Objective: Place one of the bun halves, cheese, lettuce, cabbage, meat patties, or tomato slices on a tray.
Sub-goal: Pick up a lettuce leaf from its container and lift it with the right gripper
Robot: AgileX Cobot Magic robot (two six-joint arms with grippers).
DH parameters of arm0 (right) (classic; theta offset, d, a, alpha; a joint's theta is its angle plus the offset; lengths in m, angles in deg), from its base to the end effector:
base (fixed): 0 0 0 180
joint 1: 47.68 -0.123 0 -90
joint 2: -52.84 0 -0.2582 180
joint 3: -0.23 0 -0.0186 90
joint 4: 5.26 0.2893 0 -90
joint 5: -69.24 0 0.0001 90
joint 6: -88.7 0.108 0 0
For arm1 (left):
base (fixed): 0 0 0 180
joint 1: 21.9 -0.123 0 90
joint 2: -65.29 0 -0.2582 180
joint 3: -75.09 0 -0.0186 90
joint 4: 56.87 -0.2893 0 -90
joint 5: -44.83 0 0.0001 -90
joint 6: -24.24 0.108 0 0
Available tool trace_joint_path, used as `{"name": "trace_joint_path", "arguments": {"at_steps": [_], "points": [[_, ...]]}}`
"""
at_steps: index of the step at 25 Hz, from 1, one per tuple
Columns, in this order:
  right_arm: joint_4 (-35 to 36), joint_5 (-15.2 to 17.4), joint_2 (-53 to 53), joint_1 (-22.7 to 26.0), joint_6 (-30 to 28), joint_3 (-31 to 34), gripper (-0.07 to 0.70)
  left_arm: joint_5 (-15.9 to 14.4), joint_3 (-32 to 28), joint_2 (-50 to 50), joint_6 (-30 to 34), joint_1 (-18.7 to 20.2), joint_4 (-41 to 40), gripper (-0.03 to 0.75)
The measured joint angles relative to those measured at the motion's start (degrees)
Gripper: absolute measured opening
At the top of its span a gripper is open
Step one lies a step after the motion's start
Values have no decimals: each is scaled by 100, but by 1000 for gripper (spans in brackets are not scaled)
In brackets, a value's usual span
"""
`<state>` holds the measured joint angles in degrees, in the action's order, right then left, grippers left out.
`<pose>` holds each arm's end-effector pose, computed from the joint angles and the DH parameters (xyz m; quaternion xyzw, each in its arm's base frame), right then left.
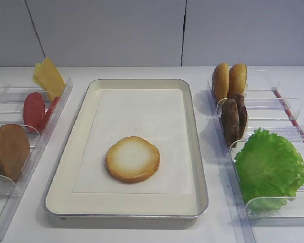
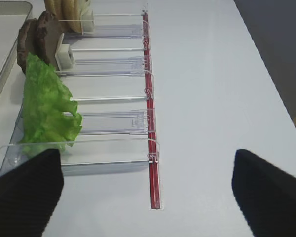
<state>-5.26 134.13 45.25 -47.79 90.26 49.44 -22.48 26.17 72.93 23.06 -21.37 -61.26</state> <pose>0.0678 0.0001 0.2743 0.0111 0.8732 0.0071 0.4871 0.0648 0.0070 0.2722 -0.0086 0.8817 0.0311 0.4706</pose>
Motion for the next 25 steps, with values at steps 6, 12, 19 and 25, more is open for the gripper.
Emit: {"name": "trace_joint_path", "arguments": {"at_steps": [6,12,19,25], "points": [[0,0,0,0,0,0,694,0,0,0,0,0,0,488],[0,0,0,0,0,0,694,0,0,0,0,0,0,488],[45,0,0,0,-14,0,694,0,0,0,0,0,0,488],[799,0,-449,0,-334,-80,694,0,0,0,0,0,0,488]]}}
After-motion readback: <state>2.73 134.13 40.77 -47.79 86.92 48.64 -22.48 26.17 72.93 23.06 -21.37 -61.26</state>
